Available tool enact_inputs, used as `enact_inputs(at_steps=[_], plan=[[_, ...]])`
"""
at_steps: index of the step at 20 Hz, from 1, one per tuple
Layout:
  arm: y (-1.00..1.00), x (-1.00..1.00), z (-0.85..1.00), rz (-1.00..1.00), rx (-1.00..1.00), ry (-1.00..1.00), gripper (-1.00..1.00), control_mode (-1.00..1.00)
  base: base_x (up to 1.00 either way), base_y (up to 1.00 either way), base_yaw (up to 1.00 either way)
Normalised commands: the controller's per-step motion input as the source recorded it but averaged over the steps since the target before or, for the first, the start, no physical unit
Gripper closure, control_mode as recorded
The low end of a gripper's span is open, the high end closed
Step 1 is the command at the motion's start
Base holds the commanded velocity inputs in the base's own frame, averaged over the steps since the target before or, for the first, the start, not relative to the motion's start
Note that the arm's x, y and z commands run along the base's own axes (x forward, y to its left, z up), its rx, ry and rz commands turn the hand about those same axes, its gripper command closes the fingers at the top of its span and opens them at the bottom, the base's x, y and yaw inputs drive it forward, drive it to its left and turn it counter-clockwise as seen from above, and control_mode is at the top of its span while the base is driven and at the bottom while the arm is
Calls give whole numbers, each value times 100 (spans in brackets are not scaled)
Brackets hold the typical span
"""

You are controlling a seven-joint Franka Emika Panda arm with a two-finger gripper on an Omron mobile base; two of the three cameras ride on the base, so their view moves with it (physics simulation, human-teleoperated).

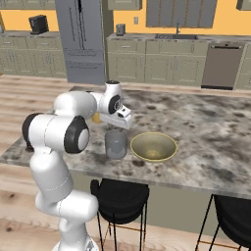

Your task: There are two ice cubes in the ice bowl. Place both ice cubes in the glass cup.

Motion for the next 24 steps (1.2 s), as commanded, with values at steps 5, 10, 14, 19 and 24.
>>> enact_inputs(at_steps=[5,10,14,19,24], plan=[[5,-1,-6,2,0,0,100,-100,0,0,0],[0,0,-32,2,0,1,100,-100,0,0,0],[0,0,-26,2,0,0,100,-100,0,0,0],[0,-20,0,0,0,0,100,-100,0,0,0],[-1,-48,0,0,0,-2,100,-100,0,0,0]])
